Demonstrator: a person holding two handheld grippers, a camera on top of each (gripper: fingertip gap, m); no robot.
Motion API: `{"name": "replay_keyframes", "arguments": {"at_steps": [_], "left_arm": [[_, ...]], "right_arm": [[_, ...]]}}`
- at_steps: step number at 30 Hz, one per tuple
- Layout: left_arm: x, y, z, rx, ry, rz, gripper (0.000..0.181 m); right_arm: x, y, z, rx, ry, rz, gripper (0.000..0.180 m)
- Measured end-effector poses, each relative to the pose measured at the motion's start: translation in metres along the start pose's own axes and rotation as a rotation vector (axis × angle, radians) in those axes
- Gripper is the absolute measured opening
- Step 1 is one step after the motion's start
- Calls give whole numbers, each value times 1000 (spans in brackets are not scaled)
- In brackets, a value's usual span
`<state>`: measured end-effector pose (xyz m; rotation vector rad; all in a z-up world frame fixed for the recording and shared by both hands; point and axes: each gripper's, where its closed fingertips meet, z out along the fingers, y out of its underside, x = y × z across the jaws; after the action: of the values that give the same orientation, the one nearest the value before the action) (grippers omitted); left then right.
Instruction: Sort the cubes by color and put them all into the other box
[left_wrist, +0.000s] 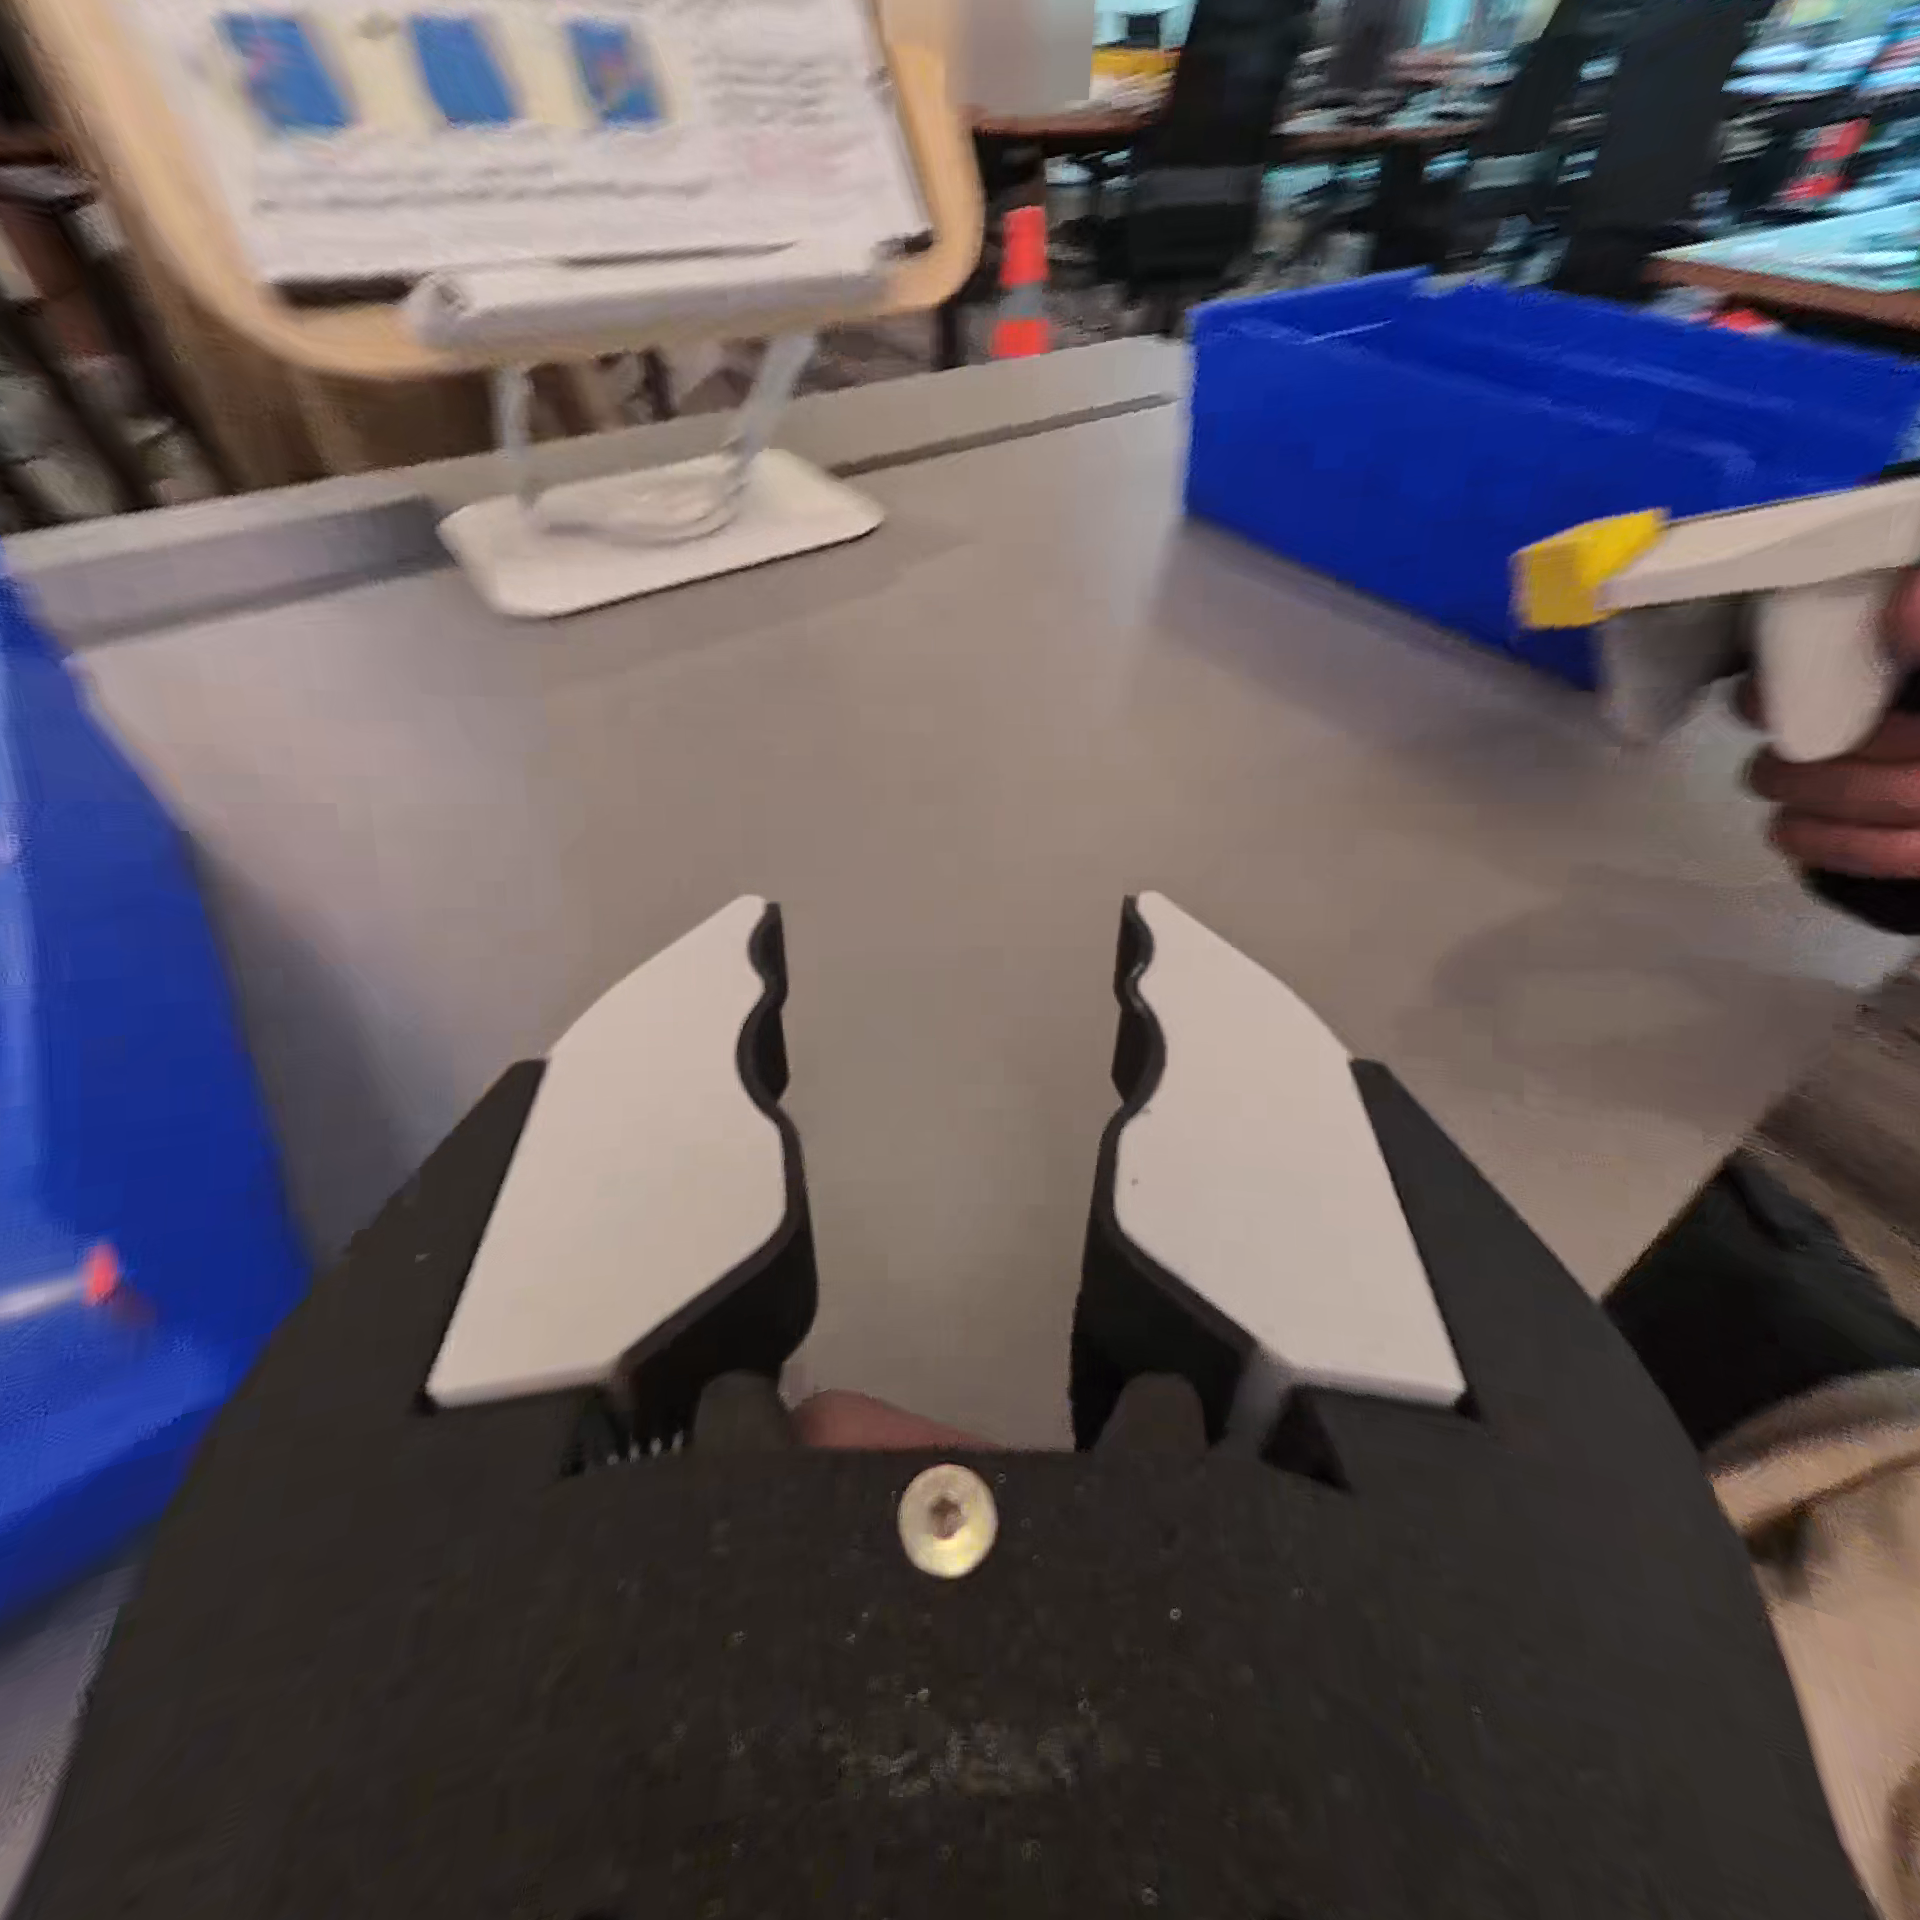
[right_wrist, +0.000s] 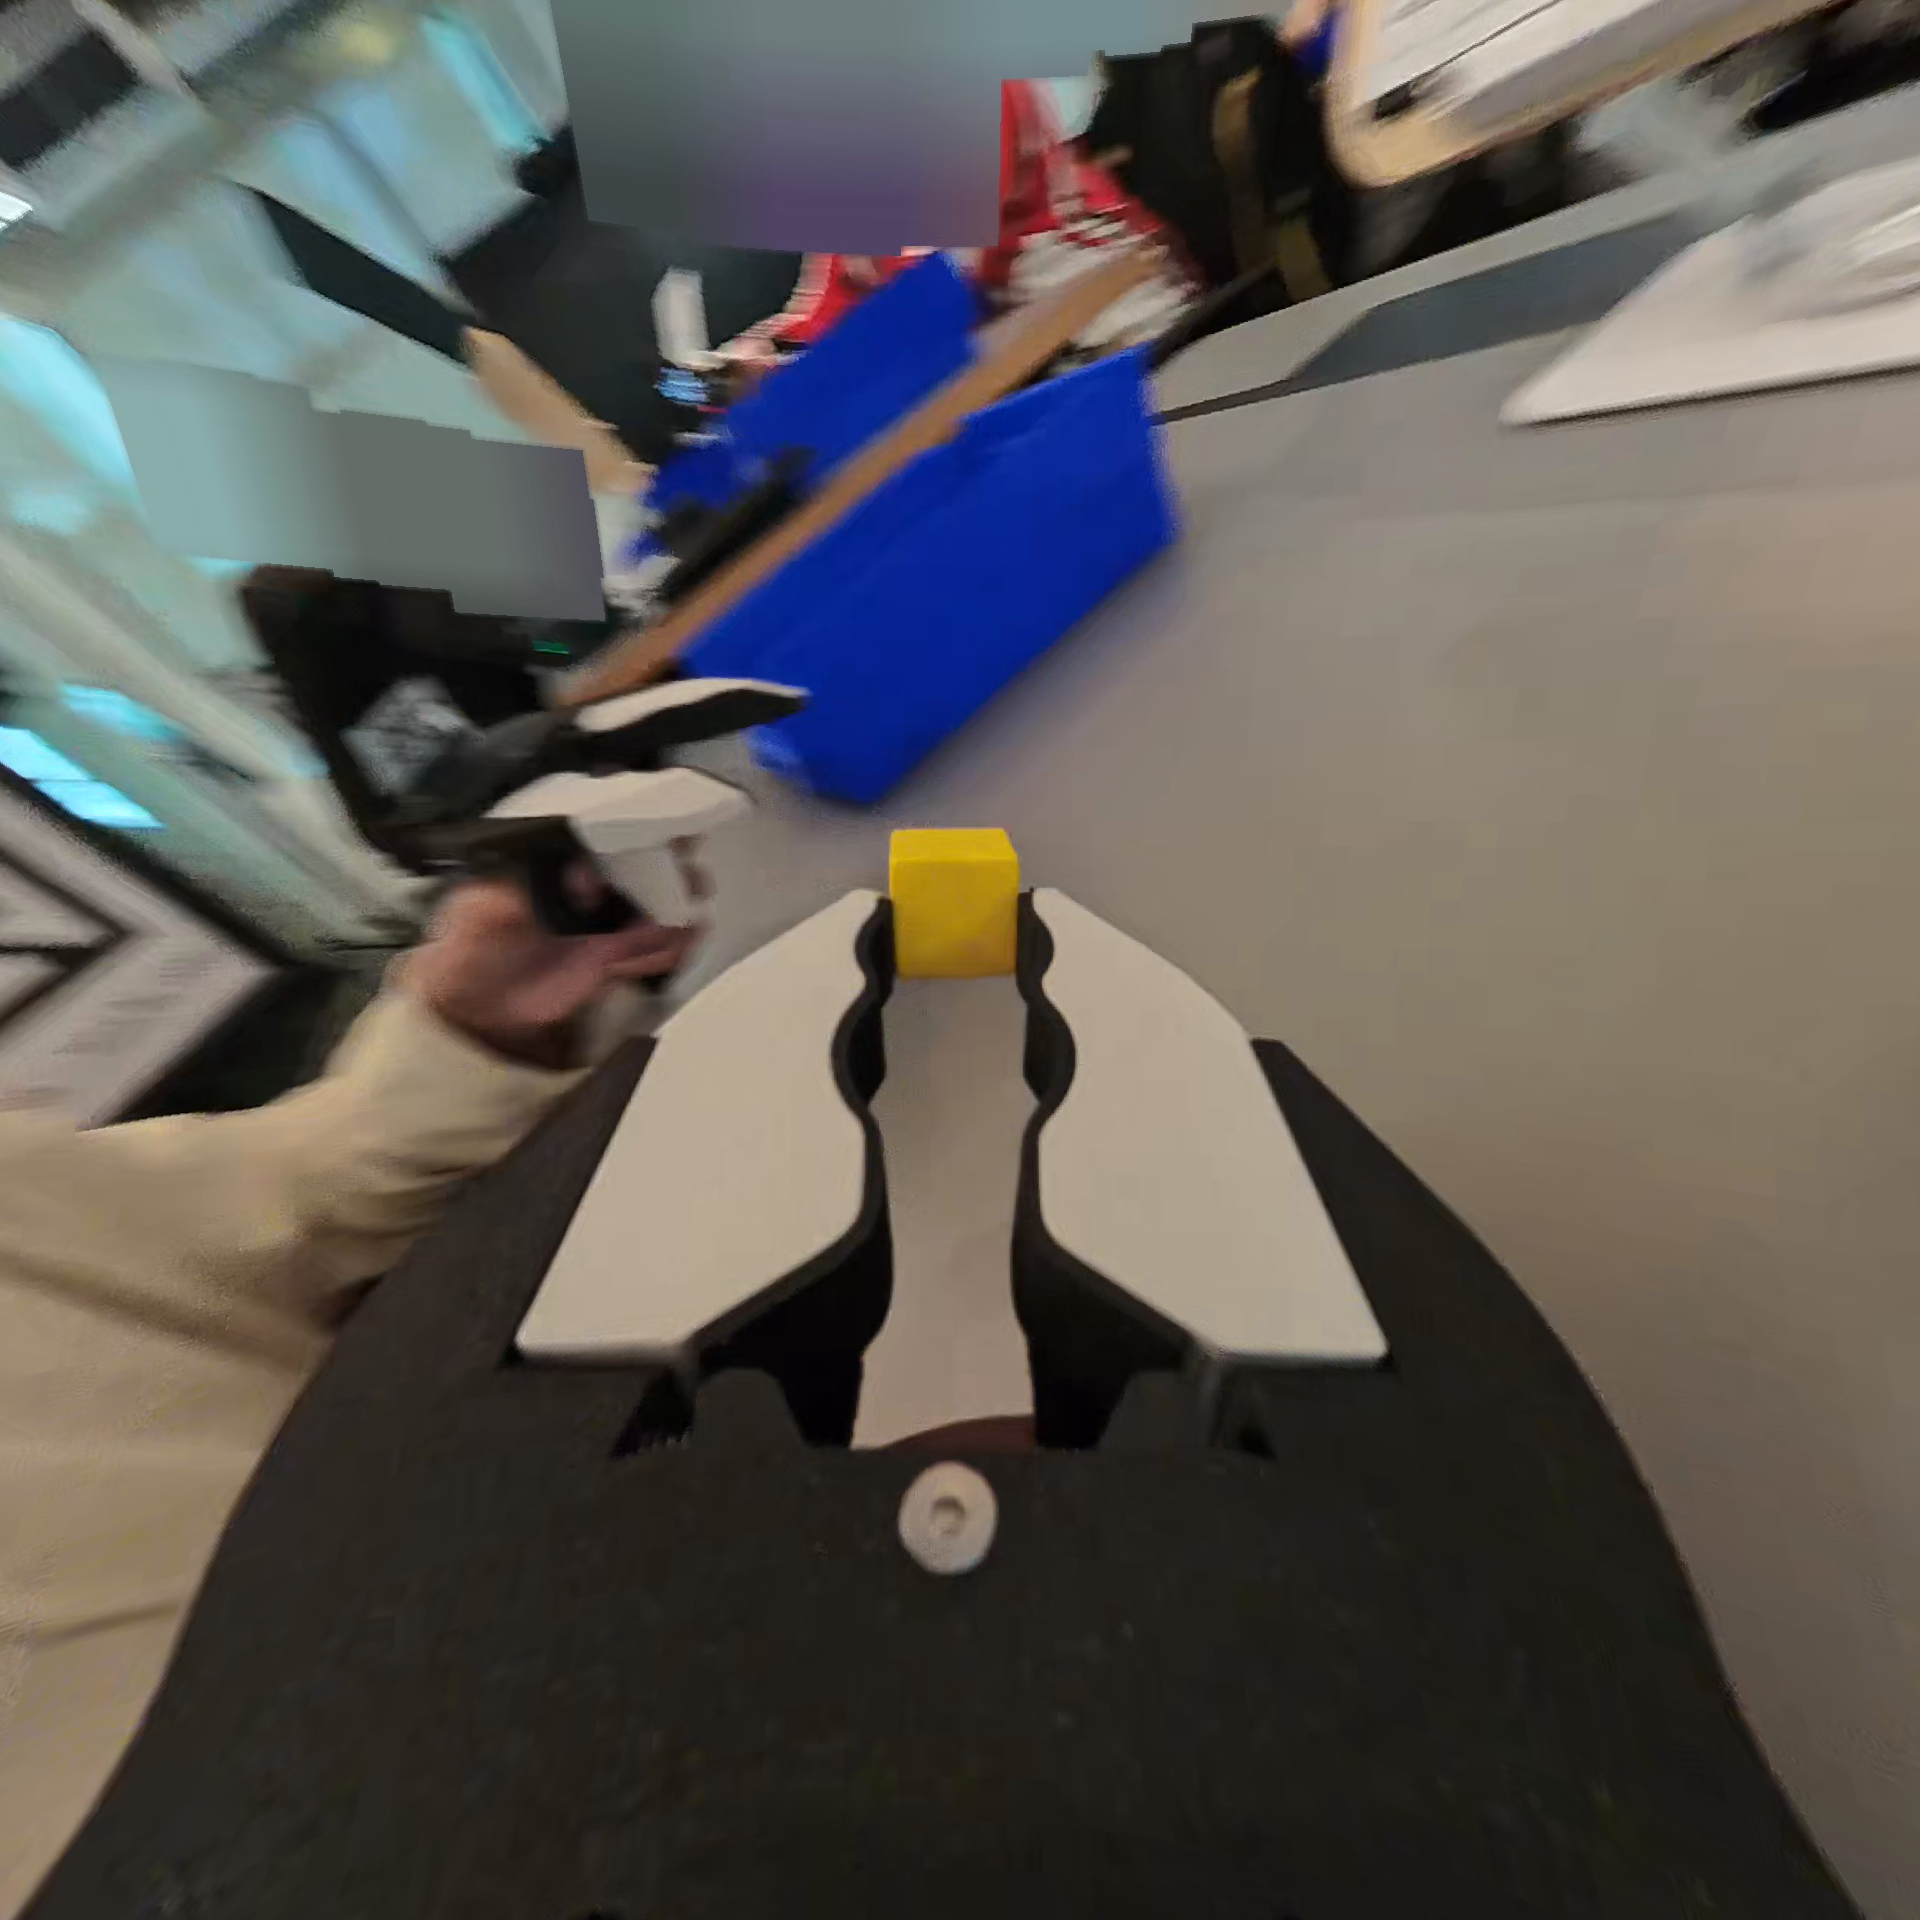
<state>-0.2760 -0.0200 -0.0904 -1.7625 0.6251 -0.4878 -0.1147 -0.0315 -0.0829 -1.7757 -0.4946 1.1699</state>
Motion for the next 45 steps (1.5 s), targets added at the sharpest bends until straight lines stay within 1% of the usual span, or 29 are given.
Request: {"name": "replay_keyframes", "arguments": {"at_steps": [1, 3, 5, 7, 9, 11, 12, 14, 15, 16, 18, 20, 23, 25, 28, 30, 32, 33, 34, 35, 36, 38, 40, 41, 42, 44, 45], "left_arm": [[-6, 9, -5, -11, -54, -10, 59], [-9, 23, -11, -19, -98, -11, 57], [-9, 32, -12, -41, -110, 32, 56], [-12, 31, -11, -36, -147, 87, 56], [-8, 27, -10, -24, -138, 127, 56], [-4, 24, -10, -10, -136, 145, 56], [-2, 24, -11, -10, -133, 154, 56], [-1, 26, -11, -19, -131, 169, 55], [0, 25, -12, -18, -129, 173, 55], [0, 24, -12, -13, -125, 171, 54], [2, 21, -12, -3, -110, 158, 54], [4, 20, -11, -4, -94, 152, 54], [6, 21, -12, -12, -93, 169, 54], [7, 22, -13, -18, -95, 187, 54], [8, 25, -15, -24, -96, 202, 54], [8, 29, -15, -34, -91, 202, 53], [7, 30, -15, -41, -87, 193, 53], [7, 31, -14, -45, -82, 190, 54], [7, 31, -14, -48, -80, 187, 54], [6, 31, -15, -46, -82, 186, 54], [5, 30, -15, -43, -85, 186, 54], [2, 28, -16, -37, -95, 185, 54], [-2, 26, -18, -24, -109, 177, 53], [-4, 24, -18, -19, -116, 172, 53], [-7, 24, -18, -20, -122, 167, 53], [-13, 24, -19, -20, -144, 154, 53], [-15, 24, -19, -20, -151, 146, 53]], "right_arm": [[9, 2, -8, 6, 94, -63, 22], [18, 6, -20, 12, 213, -152, 22], [22, 9, -28, 13, 272, -192, 22], [21, 7, -34, 4, 290, -212, 22], [25, -10, -50, 3, 345, -275, 22], [43, -42, -87, -22, 499, -369, 22], [60, -52, -111, -109, 594, -382, 22], [103, -61, -166, -341, 773, -343, 22], [125, -61, -189, -463, 831, -315, 22], [146, -63, -203, -551, 846, -304, 22], [186, -64, -211, -677, 827, -256, 22], [218, -57, -208, -801, 802, -203, 23], [251, -30, -213, -1083, 804, -182, 23], [259, -12, -227, -1266, 813, -155, 23], [255, 4, -249, -1446, 812, -109, 23], [252, 11, -260, -1531, 808, -87, 23], [253, 14, -265, -1552, 818, -69, 23], [253, 12, -265, -1542, 821, -75, 26], [252, 8, -265, -1520, 829, -89, 39], [249, 2, -265, -1483, 839, -101, 46], [244, -7, -262, -1423, 847, -123, 50], [223, -35, -244, -1206, 844, -217, 53], [190, -68, -210, -887, 798, -347, 52], [167, -83, -187, -688, 747, -400, 50], [139, -94, -160, -471, 661, -423, 49], [78, -102, -113, -52, 430, -377, 51], [57, -99, -100, 122, 357, -315, 50]]}}
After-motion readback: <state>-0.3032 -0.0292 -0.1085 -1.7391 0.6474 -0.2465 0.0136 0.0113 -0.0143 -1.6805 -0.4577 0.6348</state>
